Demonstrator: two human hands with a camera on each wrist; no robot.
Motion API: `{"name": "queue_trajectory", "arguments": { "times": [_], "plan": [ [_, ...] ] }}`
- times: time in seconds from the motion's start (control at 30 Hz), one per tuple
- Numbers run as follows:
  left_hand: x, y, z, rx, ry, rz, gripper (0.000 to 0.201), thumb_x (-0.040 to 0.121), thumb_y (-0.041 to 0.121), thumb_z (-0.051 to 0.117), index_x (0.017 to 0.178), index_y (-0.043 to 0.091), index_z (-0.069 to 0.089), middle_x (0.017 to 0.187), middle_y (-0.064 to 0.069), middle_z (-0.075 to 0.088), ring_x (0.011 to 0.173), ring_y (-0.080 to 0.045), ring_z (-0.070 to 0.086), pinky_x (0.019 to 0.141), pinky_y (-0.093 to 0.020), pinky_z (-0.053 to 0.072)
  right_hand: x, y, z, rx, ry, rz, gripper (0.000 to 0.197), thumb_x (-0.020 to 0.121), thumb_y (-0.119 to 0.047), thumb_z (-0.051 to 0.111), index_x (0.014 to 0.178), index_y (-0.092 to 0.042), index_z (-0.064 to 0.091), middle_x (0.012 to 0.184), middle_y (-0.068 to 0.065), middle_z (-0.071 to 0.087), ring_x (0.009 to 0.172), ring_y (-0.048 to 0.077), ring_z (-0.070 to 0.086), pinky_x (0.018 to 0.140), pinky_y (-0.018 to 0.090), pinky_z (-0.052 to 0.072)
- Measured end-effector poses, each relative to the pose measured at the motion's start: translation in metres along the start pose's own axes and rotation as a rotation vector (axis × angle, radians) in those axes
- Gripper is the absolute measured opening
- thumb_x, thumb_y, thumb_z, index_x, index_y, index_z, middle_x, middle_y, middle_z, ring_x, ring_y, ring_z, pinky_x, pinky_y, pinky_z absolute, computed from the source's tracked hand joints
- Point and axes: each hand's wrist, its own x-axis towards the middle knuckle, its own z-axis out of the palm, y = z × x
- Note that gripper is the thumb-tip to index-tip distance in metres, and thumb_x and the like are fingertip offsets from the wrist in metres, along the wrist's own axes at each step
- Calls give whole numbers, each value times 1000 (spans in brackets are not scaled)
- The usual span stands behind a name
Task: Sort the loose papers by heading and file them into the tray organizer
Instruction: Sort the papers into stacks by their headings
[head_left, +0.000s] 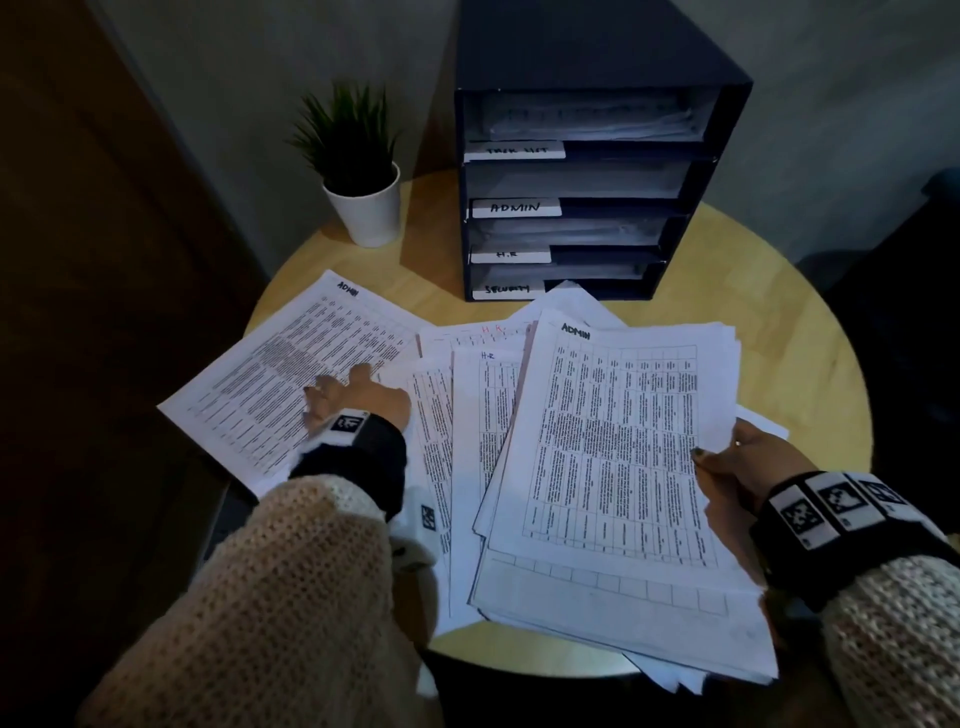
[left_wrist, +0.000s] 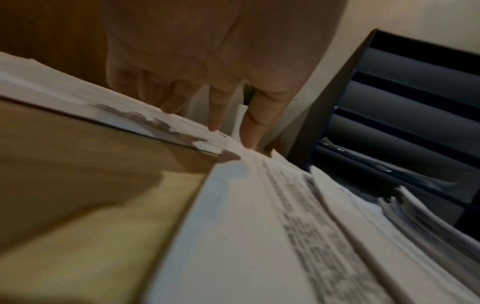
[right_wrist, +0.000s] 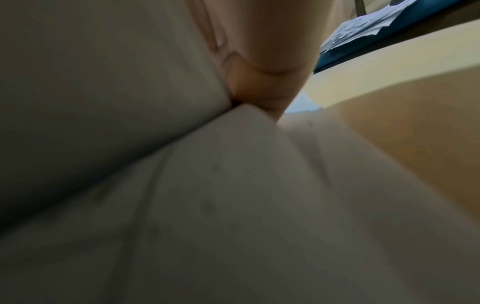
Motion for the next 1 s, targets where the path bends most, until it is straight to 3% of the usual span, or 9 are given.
{"name": "queue_trajectory", "arguments": {
  "times": [0.07, 0.2, 0.4, 0.5, 0.6, 0.7, 0.8, 0.87, 1.0],
  "plan": [
    [8, -3, -4, 16, -89, -53, 60, 94, 28, 35, 149, 33, 13, 159, -12, -1, 144, -38, 6, 113, -57, 19, 1, 0, 0, -34, 0, 9, 24, 83, 0, 65, 95, -21, 62, 79, 1, 65, 90, 29, 61, 87, 38, 44],
    [-5, 0, 2, 85, -115, 132, 60, 96, 33, 31, 151, 28, 6, 152, -9, 30, 126, -36, 47, 96, -46, 44, 0, -2, -2, -84, 16, 26, 29, 84, -4, 66, 70, -25, 53, 64, -2, 58, 76, 24, 57, 80, 35, 41],
    [10, 2, -18, 227, 45, 116, 38, 89, 29, 35, 121, 12, 50, 127, -16, 51, 113, -41, 51, 93, -56, 42, -5, -5, -2, -112, 19, 38, 25, 81, -7, 69, 71, -27, 57, 65, -3, 62, 84, 28, 60, 86, 40, 44],
    [30, -17, -29, 239, 118, 15, 38, 89, 28, 47, 122, 9, 45, 127, -16, 42, 120, -38, 41, 99, -51, 38, -6, -7, -2, -143, 18, 43, 22, 82, -10, 69, 75, -28, 57, 73, -1, 64, 89, 30, 62, 92, 42, 45],
    [48, -34, -43, 166, 108, -81, 61, 84, 47, 61, 125, 7, 39, 135, -18, 33, 126, -41, 34, 100, -56, 37, -7, -10, -1, -164, 27, 44, 23, 82, -10, 69, 74, -27, 56, 71, -2, 62, 94, 33, 63, 90, 42, 44],
    [64, -40, -49, 85, 43, -117, 78, 71, 51, 75, 124, 3, 45, 136, -21, 40, 122, -41, 43, 95, -51, 43, -7, -11, 0, -188, 19, 40, 20, 81, -12, 70, 79, -28, 58, 76, -2, 65, 99, 34, 63, 95, 45, 45],
    [62, -37, -47, 91, -14, -62, 61, 77, 54, 69, 101, -2, 59, 101, -19, 64, 93, -33, 62, 74, -38, 48, -11, -15, 2, -196, 27, 49, 17, 83, -11, 68, 81, -25, 58, 82, 3, 66, 97, 33, 63, 94, 44, 46],
    [55, -31, -47, 177, -26, -35, 58, 91, 53, 51, 110, -1, 60, 104, -18, 63, 95, -30, 62, 73, -34, 45, -14, -18, 3, -226, 28, 43, 14, 85, -15, 67, 78, -21, 56, 83, 6, 65, 90, 29, 61, 86, 37, 45],
    [46, -23, -57, -25, 126, 69, 38, 95, 30, 53, 121, 3, 49, 121, -24, 54, 105, -39, 55, 82, -39, 43, -20, -24, 2, -314, 21, 46, 17, 86, -22, 66, 77, -14, 53, 80, 7, 62, 85, 25, 57, 77, 32, 41]
  ]
}}
